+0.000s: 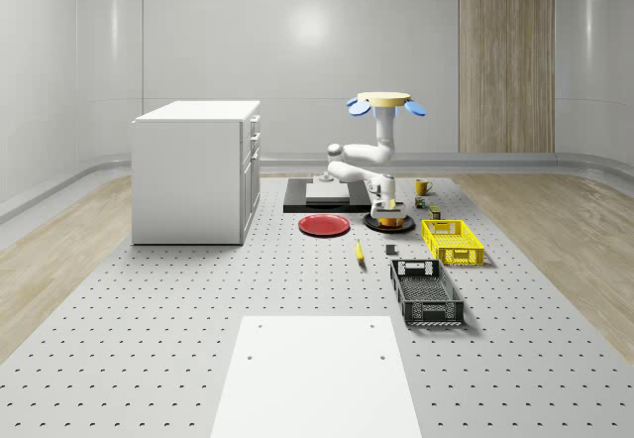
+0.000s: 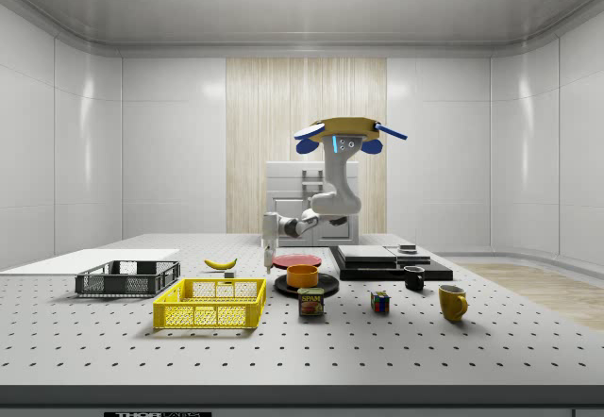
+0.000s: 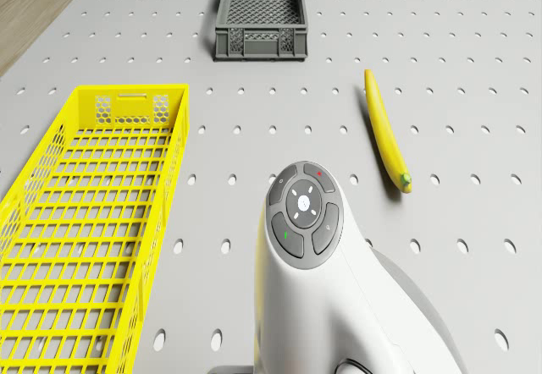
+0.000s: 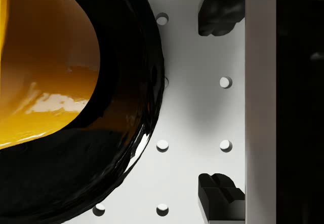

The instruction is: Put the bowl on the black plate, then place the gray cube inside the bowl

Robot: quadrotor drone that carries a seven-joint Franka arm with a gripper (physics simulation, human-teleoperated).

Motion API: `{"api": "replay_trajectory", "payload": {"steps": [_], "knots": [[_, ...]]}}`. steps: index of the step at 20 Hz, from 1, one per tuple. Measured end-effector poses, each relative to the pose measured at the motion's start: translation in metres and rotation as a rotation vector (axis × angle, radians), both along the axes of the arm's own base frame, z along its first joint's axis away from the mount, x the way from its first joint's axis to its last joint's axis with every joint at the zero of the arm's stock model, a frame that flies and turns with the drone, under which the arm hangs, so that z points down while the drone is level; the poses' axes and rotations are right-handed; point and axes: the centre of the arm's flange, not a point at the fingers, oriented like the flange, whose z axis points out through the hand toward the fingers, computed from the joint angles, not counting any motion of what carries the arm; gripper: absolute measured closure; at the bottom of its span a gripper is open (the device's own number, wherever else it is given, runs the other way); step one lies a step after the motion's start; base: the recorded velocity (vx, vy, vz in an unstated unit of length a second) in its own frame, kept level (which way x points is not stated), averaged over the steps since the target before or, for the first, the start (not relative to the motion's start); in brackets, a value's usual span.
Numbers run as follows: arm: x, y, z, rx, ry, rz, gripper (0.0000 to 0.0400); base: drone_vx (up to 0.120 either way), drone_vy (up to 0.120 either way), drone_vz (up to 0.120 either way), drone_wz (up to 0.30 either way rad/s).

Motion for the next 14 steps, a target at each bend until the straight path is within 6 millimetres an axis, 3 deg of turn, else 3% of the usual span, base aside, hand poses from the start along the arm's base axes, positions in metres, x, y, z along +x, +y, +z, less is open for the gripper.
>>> {"api": "replay_trajectory", "payload": {"steps": [6,10,14], "knots": [[0.0,0.0,0.0,0.0,0.0,0.0,0.0,0.12,0.0,-0.113,0.0],[0.0,0.0,0.0,0.0,0.0,0.0,0.0,0.12,0.0,0.0,0.0],[0.0,0.0,0.0,0.0,0.0,0.0,0.0,0.12,-0.11,0.0,0.0]]}}
